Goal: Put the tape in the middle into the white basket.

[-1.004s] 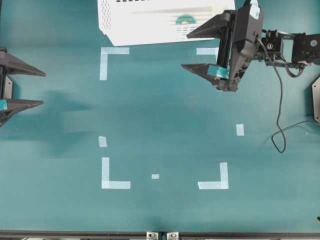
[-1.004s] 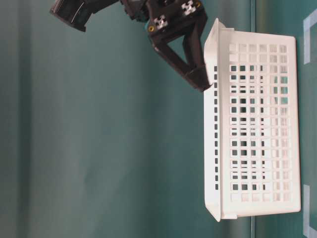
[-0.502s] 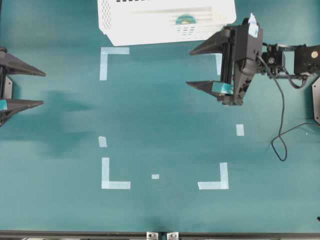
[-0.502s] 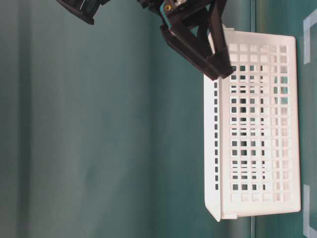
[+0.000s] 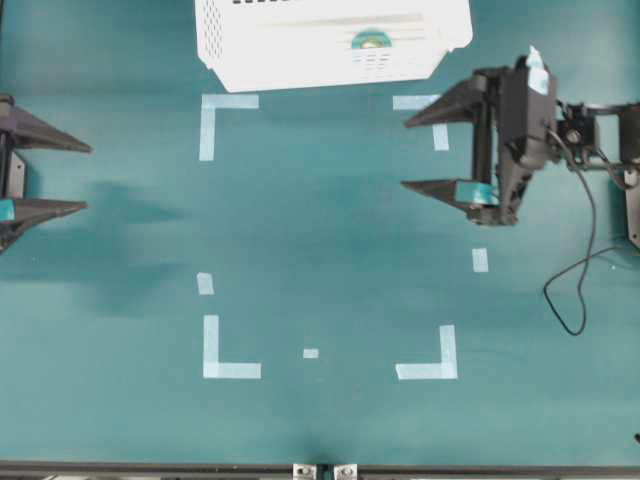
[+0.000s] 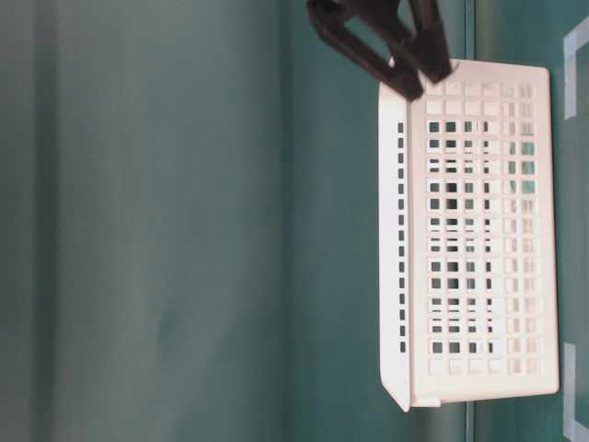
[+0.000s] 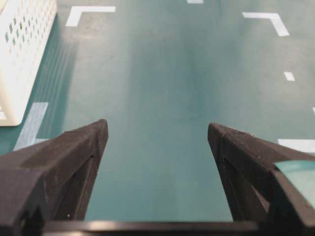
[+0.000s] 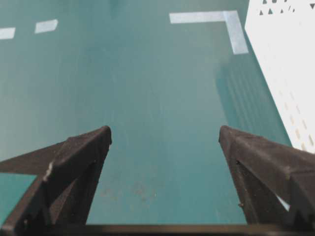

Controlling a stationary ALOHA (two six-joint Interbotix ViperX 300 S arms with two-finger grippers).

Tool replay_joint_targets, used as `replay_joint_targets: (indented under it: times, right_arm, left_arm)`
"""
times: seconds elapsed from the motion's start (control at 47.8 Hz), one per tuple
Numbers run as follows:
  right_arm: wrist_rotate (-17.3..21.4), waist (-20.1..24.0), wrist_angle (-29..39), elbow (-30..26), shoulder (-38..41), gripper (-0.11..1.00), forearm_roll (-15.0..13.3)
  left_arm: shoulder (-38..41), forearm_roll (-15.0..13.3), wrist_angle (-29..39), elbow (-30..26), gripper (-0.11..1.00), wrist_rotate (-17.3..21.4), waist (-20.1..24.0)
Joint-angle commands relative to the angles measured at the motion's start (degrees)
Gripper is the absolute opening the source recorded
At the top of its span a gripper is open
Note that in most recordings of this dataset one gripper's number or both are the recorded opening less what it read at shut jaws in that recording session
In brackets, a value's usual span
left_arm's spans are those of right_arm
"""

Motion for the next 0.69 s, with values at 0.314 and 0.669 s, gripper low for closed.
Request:
replay_joint_targets:
  times: [0.314, 0.669]
  right_arm:
    - [-0.44, 0.18, 0.44, 5.01, -8.44, 1.0, -0.18]
    - [-0.44, 0.18, 7.03, 10.81, -19.95, 1.0, -0.09]
  left_arm:
    - [0.53, -0.09, -0.35, -0.62, 0.37, 0.0, 0.26]
    - [0.53, -0.09, -0.26, -0.7, 0.37, 0.0, 0.26]
